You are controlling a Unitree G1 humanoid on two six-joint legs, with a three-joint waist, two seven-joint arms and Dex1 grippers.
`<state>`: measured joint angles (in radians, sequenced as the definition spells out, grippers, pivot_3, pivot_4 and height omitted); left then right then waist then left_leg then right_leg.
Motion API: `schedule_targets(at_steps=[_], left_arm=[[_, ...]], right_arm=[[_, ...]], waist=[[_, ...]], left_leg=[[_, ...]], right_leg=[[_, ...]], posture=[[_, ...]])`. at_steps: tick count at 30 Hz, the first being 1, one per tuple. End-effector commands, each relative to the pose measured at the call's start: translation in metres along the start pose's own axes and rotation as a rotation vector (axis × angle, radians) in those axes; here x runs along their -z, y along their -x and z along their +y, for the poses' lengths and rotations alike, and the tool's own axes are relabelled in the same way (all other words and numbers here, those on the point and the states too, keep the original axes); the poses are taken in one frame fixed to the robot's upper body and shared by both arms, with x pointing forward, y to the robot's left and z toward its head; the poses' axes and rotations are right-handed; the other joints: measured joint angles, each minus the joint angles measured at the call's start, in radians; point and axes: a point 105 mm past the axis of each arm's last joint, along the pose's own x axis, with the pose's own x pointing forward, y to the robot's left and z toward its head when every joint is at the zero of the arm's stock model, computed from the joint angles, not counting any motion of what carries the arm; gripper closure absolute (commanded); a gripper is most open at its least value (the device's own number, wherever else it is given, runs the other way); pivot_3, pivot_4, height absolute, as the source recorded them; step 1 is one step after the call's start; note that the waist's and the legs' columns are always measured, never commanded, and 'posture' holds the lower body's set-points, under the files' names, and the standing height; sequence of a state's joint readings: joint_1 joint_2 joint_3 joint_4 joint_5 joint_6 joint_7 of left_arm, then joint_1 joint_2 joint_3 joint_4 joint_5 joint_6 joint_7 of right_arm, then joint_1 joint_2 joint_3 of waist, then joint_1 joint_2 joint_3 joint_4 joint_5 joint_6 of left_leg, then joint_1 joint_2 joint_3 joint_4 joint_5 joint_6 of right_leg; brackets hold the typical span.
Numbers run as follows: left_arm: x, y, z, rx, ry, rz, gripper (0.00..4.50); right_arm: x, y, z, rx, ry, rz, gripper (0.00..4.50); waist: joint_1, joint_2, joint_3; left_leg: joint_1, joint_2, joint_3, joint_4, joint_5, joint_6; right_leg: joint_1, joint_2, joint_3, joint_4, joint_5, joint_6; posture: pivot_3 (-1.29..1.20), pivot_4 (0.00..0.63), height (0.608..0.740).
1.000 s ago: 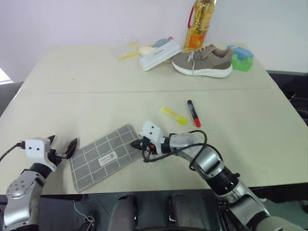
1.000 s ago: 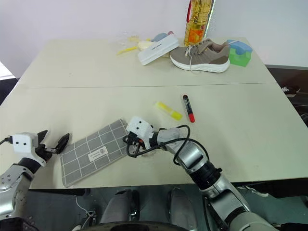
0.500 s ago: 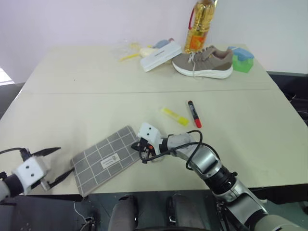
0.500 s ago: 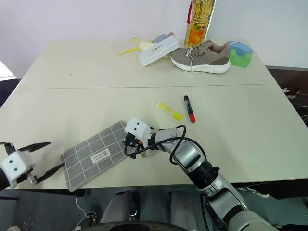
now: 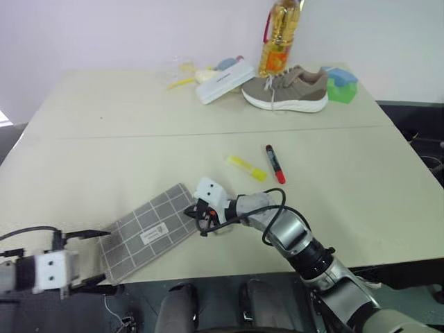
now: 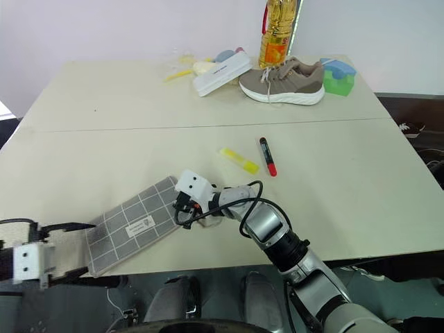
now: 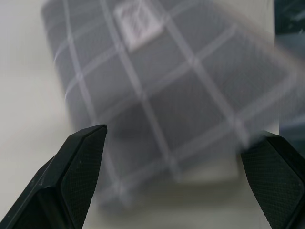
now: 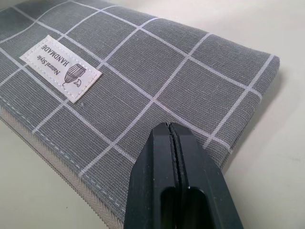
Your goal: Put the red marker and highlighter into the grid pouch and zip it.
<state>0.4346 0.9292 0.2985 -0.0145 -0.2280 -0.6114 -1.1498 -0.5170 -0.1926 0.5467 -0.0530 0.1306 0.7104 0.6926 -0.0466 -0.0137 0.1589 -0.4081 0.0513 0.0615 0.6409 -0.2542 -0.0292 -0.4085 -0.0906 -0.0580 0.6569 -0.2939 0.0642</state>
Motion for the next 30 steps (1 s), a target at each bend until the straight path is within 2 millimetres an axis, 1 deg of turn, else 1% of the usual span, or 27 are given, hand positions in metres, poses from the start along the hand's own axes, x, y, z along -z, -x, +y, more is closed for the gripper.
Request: schedule_targets(at_steps=[1, 5, 6, 8, 10, 11, 14, 16, 19, 20, 21, 23, 26, 27, 29, 30], left_arm=[[-0.011, -0.008, 0.003, -0.009, -0.032, -0.037, 0.0], [-0.012, -0.013, 0.011, -0.037, -0.108, -0.045, 0.0], [-0.012, -0.013, 0.012, -0.039, -0.112, -0.046, 0.54], [-0.012, -0.013, 0.012, -0.045, -0.124, -0.051, 1.23], [-0.012, -0.012, 0.016, -0.066, -0.14, -0.057, 2.32], [-0.012, -0.012, 0.018, -0.077, -0.15, -0.059, 2.74], [-0.015, -0.012, 0.022, -0.111, -0.175, -0.08, 4.35], [-0.019, -0.014, 0.023, -0.13, -0.184, -0.1, 4.43], [-0.021, -0.017, 0.027, -0.173, -0.126, -0.117, 4.43], [-0.022, -0.019, 0.035, -0.22, -0.053, -0.129, 4.43], [-0.025, -0.021, 0.043, -0.277, 0.018, -0.15, 4.43], [-0.032, -0.026, 0.055, -0.339, 0.102, -0.184, 4.43], [-0.035, -0.036, 0.064, -0.377, 0.121, -0.185, 4.43], [-0.036, -0.043, 0.07, -0.405, 0.121, -0.192, 4.48], [-0.041, -0.057, 0.082, -0.454, 0.126, -0.217, 4.5], [-0.042, -0.063, 0.087, -0.483, 0.127, -0.226, 4.5]], right_arm=[[0.018, -0.001, -0.006, 0.048, -0.039, 0.065, 4.48], [0.019, -0.001, -0.007, 0.053, -0.039, 0.066, 4.48], [0.019, -0.001, -0.007, 0.055, -0.037, 0.066, 4.5], [0.019, -0.001, -0.008, 0.057, -0.037, 0.066, 4.5], [0.019, -0.001, -0.008, 0.058, -0.041, 0.066, 4.5], [0.019, -0.001, -0.008, 0.059, -0.041, 0.066, 4.5], [0.019, 0.0, -0.009, 0.062, -0.039, 0.065, 4.5], [0.017, 0.001, -0.013, 0.081, -0.014, 0.049, 4.5], [0.011, 0.004, -0.021, 0.12, 0.013, 0.011, 4.5], [0.001, 0.012, -0.033, 0.175, 0.01, -0.04, 4.5], [-0.01, 0.025, -0.047, 0.24, 0.013, -0.093, 4.5], [-0.022, 0.049, -0.069, 0.356, 0.032, -0.16, 4.5], [-0.025, 0.085, -0.092, 0.469, 0.02, -0.19, 4.5], [-0.024, 0.102, -0.098, 0.493, 0.0, -0.198, 4.25], [-0.019, 0.129, -0.104, 0.522, -0.012, -0.184, 3.62], [-0.017, 0.138, -0.104, 0.532, -0.005, -0.171, 3.12]], waist=[[0.001, 0.0, 0.0], [0.002, 0.0, 0.0], [0.002, 0.0, 0.0], [0.002, -0.001, 0.0], [0.002, -0.001, -0.001], [0.003, -0.001, -0.001], [0.003, -0.001, -0.001], [0.004, -0.001, -0.001], [0.005, -0.002, -0.001], [0.006, -0.002, -0.001], [0.009, -0.002, -0.001], [0.018, -0.001, 0.002], [0.031, -0.001, 0.002], [0.034, 0.0, 0.003], [0.038, 0.002, 0.005], [0.038, 0.002, 0.005]], left_leg=[[0.0, 0.0, 0.0, -0.001, 0.0, 0.0], [0.0, 0.0, 0.0, -0.001, 0.0, 0.0], [0.0, 0.0, 0.0, -0.001, 0.0, 0.0], [0.0, 0.0, 0.0, -0.001, 0.0, 0.0], [0.0, 0.0, 0.0, -0.001, 0.0, 0.0], [0.0, 0.0, 0.0, -0.001, 0.0, 0.0], [0.0, 0.0, 0.0, -0.001, 0.0, 0.0], [0.0, 0.0, 0.001, -0.001, 0.0, 0.0], [0.0, 0.0, 0.001, 0.0, 0.0, 0.0], [0.0, 0.0, 0.001, 0.0, 0.0, 0.0], [0.0, 0.0, 0.001, 0.0, 0.0, 0.0], [-0.002, 0.0, 0.001, 0.003, 0.0, 0.0], [-0.003, -0.001, 0.001, 0.005, 0.0, 0.0], [-0.003, -0.001, 0.002, 0.004, 0.0, 0.001], [-0.003, -0.001, 0.002, 0.004, 0.0, 0.001], [-0.003, -0.001, 0.002, 0.004, 0.0, 0.001]], right_leg=[[0.0, 0.0, 0.0, 0.0, 0.0, 0.0], [0.0, 0.0, -0.001, 0.0, 0.0, 0.0], [0.0, 0.0, -0.001, 0.0, 0.0, 0.0], [0.0, 0.001, -0.001, 0.0, 0.0, 0.0], [0.0, 0.001, -0.001, 0.0, 0.0, 0.0], [0.0, 0.001, -0.001, 0.0, 0.0, 0.0], [0.0, 0.002, -0.002, 0.0, 0.0, 0.0], [0.0, 0.002, -0.002, 0.0, 0.0, 0.0], [0.001, 0.003, -0.002, 0.0, 0.001, 0.003], [0.001, 0.003, -0.002, 0.0, 0.002, 0.003], [0.001, 0.003, -0.002, 0.0, 0.002, 0.003], [0.001, 0.004, -0.003, 0.0, 0.003, 0.005], [0.001, 0.006, -0.003, -0.001, 0.004, 0.008], [0.001, 0.006, -0.003, -0.001, 0.004, 0.008], [0.001, 0.008, -0.003, -0.001, 0.005, 0.009], [0.001, 0.008, -0.003, -0.001, 0.005, 0.01]], posture=[[0.0, 0.15, 0.74], [0.0, 0.15, 0.74], [0.0, 0.15, 0.74], [0.0, 0.15, 0.74], [0.0, 0.15, 0.74], [0.0, 0.15, 0.74], [0.0, 0.15, 0.74], [0.0, 0.15, 0.74], [0.0, 0.15, 0.74], [0.0, 0.15, 0.74], [0.0, 0.15, 0.74], [0.0, 0.15, 0.74], [0.0, 0.15, 0.74], [0.0, 0.15, 0.74], [0.0, 0.15, 0.74], [0.0, 0.15, 0.74]])
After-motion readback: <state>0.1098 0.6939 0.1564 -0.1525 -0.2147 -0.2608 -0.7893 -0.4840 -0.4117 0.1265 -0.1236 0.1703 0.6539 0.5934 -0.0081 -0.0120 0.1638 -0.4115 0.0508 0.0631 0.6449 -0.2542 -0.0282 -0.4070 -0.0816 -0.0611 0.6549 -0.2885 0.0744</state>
